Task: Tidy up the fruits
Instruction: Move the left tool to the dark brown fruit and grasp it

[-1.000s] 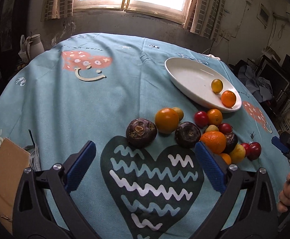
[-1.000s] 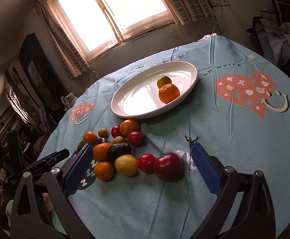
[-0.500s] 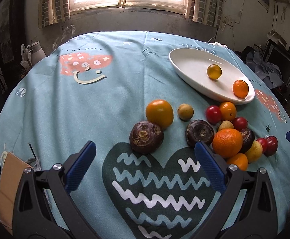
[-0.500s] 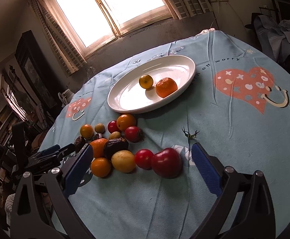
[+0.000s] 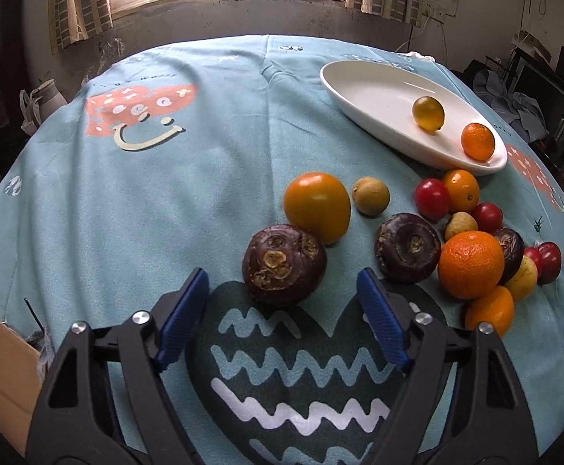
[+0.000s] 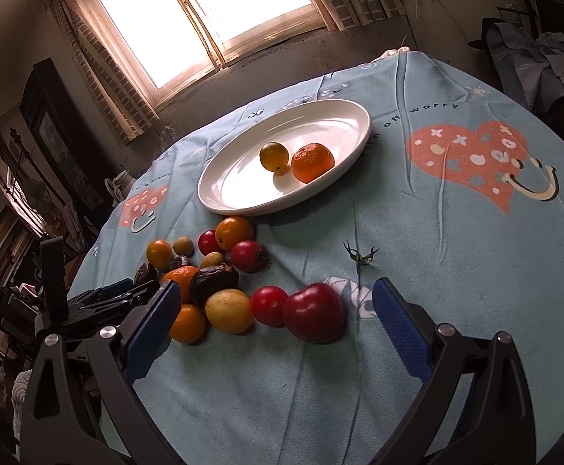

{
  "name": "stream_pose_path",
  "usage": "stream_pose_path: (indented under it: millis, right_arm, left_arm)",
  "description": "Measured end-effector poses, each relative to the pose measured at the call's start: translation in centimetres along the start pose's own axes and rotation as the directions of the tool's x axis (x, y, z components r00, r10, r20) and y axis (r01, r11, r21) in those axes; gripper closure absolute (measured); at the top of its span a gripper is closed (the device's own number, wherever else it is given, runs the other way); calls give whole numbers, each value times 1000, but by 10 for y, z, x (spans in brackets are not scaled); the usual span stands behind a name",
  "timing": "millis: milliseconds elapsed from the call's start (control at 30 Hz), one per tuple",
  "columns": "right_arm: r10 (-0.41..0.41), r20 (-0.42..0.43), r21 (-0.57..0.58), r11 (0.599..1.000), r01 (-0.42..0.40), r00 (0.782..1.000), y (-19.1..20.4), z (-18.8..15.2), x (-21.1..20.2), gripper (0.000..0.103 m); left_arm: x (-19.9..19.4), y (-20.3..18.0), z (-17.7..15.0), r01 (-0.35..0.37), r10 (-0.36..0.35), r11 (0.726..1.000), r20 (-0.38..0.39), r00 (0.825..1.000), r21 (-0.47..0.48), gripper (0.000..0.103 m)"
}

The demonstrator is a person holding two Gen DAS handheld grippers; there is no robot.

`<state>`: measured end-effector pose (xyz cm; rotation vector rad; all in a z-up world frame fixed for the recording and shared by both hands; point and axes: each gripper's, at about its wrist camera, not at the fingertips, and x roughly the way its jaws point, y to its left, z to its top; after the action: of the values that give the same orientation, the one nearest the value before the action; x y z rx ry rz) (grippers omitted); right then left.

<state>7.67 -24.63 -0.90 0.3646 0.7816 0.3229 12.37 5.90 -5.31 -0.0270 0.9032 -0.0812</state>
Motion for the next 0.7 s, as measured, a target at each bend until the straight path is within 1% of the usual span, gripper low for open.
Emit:
stream_pose_path:
  millis: [67,167,233,300,333,400,433,467,500,567,633,700]
  right_arm:
    - [-3,-6,2,1000,3,1000,0,-1,1,4]
    - [-7,-10,-5,1000,7,1000,0,-1,3,4]
    - [-15,-15,-12,1000,15,1000,1,-1,3,4]
    - [-45,-27,-23,999,44,999,0,-1,5,4]
    - [-65,-32,-30,998,64,997,-1,-2,5,4]
    - [-87,-43,-41,996,85,995,-2,-2,5,4]
    - [-92,-50,-47,995,90,994,-3,-3,6,6]
    - [-94,-59,-52,995,91,994,-4,-4,6,12]
    - [-91,-72,-54,995,87,993,-6,-5,7,15]
    - [-83,-109,-55,995,77,991,-7,-8,14,28]
    - [-96,-144,-77,993,86,985,-5,-13,22,33]
    - [-139,-152,-119,985,122,979,0,-16,26,38]
  left_arm:
    - [1,2,2,7,-6,1000,8,1000,-6,31]
    - [5,3,5,15,-15,1000,8,1000,-8,31]
    - [5,4,6,16,-16,1000,11,1000,-11,35]
    - [4,6,7,18,-18,999,19,1000,-27,53]
    - [3,8,6,35,-34,999,24,999,-37,57]
    - [1,10,6,43,-42,998,29,999,-43,59]
    - [-1,8,4,39,-38,998,33,999,-39,59]
    - [-2,7,4,36,-35,999,37,999,-35,59]
    - [-3,7,3,36,-35,999,39,999,-34,59]
    - [-4,9,2,41,-39,998,39,998,-42,59]
    - [-5,9,2,42,-40,998,40,998,-45,59]
    - [-5,8,1,40,-38,998,41,998,-42,59]
